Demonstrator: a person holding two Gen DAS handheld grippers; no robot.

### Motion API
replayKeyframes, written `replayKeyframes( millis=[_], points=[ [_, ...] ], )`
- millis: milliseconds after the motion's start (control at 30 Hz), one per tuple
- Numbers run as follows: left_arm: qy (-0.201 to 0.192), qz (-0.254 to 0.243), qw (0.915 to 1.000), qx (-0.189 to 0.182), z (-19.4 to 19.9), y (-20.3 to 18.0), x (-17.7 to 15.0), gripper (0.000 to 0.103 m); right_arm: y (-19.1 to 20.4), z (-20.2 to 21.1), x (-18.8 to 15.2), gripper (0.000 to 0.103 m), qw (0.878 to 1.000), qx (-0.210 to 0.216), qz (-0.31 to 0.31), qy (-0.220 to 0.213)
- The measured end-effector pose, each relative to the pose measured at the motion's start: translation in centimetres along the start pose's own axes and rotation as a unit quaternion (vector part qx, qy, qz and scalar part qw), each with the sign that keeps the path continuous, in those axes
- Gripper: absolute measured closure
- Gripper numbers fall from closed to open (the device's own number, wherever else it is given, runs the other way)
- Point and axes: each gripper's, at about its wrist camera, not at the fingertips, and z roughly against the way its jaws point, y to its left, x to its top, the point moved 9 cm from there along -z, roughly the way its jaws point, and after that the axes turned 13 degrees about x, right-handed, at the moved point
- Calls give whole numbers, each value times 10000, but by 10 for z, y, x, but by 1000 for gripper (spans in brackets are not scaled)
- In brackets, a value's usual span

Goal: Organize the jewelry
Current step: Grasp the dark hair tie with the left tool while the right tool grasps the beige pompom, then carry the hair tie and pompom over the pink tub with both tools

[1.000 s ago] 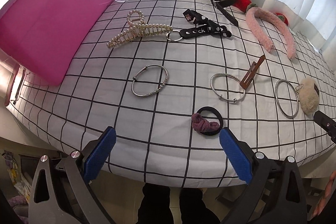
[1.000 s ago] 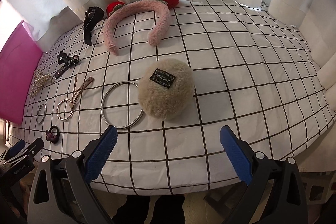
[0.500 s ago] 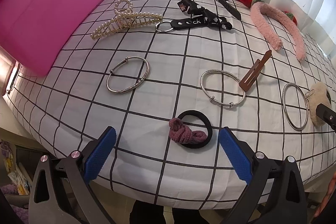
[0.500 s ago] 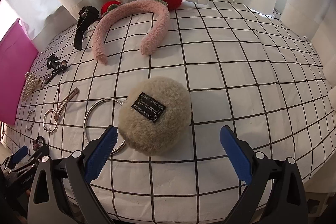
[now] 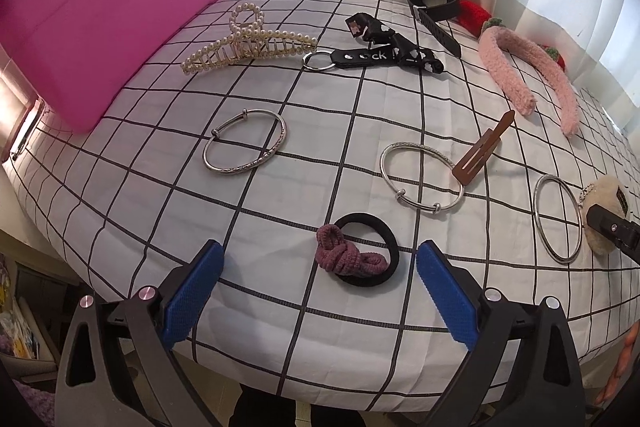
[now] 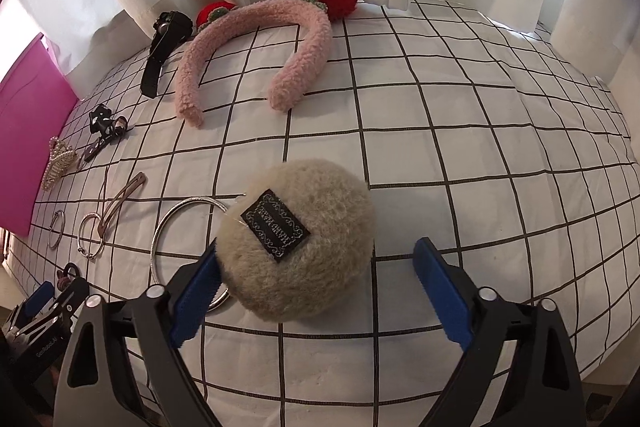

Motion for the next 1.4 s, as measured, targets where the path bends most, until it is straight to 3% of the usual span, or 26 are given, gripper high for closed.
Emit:
replayKeyframes(
  millis=[33,167,233,333,533,967,1167,1400],
  points=[
    [-47,-7,10000,-12,2,0,0,18,0,1,0,43,10000,-47,53,12],
    [-169,-28,9998,-61,10,-2,3,46,-1,2,1,46,10000,69,-9,2],
    [-225,-64,9997,-93,14,-5,4,78,-2,5,1,47,9999,121,-81,-44],
    [-203,-63,9996,-181,15,-4,6,87,-2,6,1,48,9998,158,2,-87],
    [-161,168,9987,-459,21,7,10,88,3,14,3,48,9996,235,43,-175],
    [-601,230,9947,-799,77,23,57,88,48,53,26,48,9979,455,302,-362],
    [-906,352,9909,-927,111,52,91,88,104,81,54,48,9937,771,550,-594],
    [-1322,604,9854,-882,145,115,137,88,201,108,96,48,9820,1321,1028,-870]
  ],
)
